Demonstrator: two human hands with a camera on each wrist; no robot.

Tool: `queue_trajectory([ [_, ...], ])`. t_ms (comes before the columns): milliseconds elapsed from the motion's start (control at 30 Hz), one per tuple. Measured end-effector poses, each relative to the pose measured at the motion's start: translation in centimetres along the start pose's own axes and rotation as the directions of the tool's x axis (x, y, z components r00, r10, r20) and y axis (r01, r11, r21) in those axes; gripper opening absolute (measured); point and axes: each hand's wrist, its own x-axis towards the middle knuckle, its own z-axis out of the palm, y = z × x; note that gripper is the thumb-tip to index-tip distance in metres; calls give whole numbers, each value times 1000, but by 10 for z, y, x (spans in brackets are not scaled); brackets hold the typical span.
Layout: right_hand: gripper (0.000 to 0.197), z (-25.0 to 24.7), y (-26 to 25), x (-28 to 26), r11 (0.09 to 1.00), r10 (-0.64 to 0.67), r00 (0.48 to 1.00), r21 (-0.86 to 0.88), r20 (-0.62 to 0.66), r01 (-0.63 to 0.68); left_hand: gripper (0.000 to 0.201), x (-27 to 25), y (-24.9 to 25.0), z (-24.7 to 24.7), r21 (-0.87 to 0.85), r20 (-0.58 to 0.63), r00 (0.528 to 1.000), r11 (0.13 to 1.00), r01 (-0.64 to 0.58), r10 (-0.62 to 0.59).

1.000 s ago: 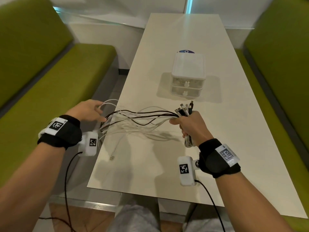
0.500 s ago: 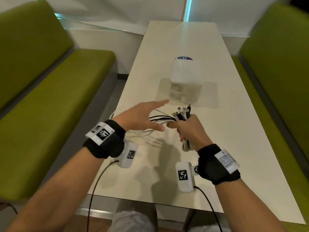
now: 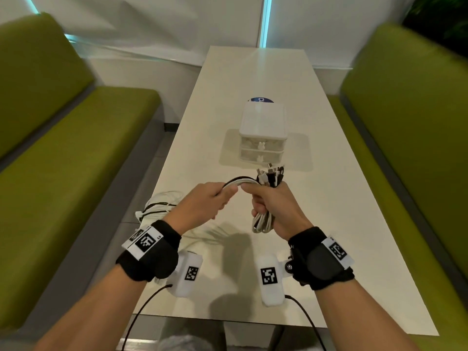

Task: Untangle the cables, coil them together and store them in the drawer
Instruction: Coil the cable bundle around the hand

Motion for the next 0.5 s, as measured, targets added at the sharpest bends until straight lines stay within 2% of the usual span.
queue_trajectory([
  [100, 17, 6, 1, -2, 994, -99, 991, -34, 86, 102, 45, -3, 4, 7, -139, -126, 992, 990, 8, -25],
  [267, 15, 22, 4, -5, 988, -141, 986, -52, 86, 146, 44, -10, 6, 24, -378, -211, 972, 926, 19, -106],
  [367, 34, 26, 7, -4, 993, -115, 990, -21, 84, 117, 44, -12, 10, 33, -444, -204, 966, 894, 53, -158],
  [433, 47, 28, 7, -5, 996, -92, 992, 25, 89, 90, 53, -12, 13, 35, -419, -166, 969, 902, 100, -185],
  [500, 45, 29, 4, -7, 997, -72, 990, 36, 125, 68, 68, -9, 15, 34, -352, -115, 971, 923, 156, -208],
])
